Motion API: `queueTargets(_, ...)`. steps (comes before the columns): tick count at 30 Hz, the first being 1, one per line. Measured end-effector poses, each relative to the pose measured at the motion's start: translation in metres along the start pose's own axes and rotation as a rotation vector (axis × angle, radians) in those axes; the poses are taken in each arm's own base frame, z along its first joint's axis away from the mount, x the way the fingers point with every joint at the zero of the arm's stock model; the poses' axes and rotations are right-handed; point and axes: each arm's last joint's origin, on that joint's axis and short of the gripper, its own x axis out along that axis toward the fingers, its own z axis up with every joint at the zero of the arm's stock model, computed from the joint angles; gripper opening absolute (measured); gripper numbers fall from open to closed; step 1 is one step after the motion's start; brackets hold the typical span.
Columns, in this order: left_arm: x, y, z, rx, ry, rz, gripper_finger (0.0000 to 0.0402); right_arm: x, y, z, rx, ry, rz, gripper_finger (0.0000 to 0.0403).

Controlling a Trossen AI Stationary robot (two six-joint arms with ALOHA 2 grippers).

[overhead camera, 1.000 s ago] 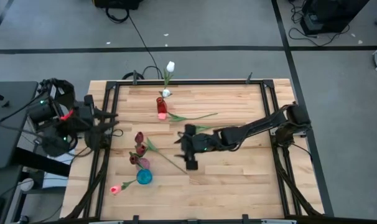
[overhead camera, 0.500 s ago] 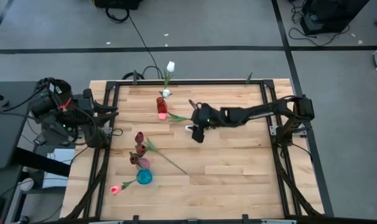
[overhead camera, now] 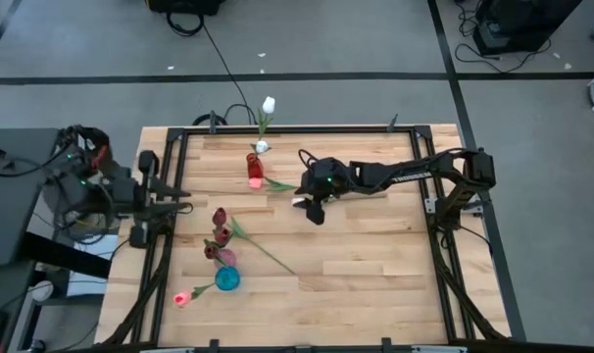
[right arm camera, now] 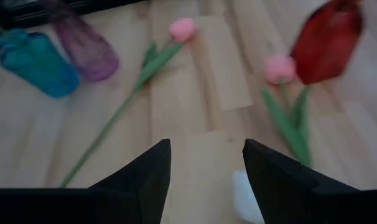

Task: Sort flowers into vase by color
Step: Put the white tulip into the red vase

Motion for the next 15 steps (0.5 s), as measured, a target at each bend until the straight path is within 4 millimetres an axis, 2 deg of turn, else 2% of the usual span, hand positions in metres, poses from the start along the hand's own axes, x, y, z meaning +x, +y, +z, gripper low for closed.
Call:
queueTargets(4,0.012,-0.005,-0.022,0.0,0.016,0.031,0.0081,0.001,0.008,-0.001,-0.017,0.007,0.081,0.0212)
queueTargets(9,0.029,-0.012,-0.054,0.027,0.049,-0.022,0.0066,0.0,0.022,0.0,-0.011,0.001,0.124,0.0212)
queueTargets(15,0.025,0.003,-0.074,-0.032,-0.008,-0.035,0.0046,0.007,0.053,-0.008,-0.021,0.008,0.082,0.0212)
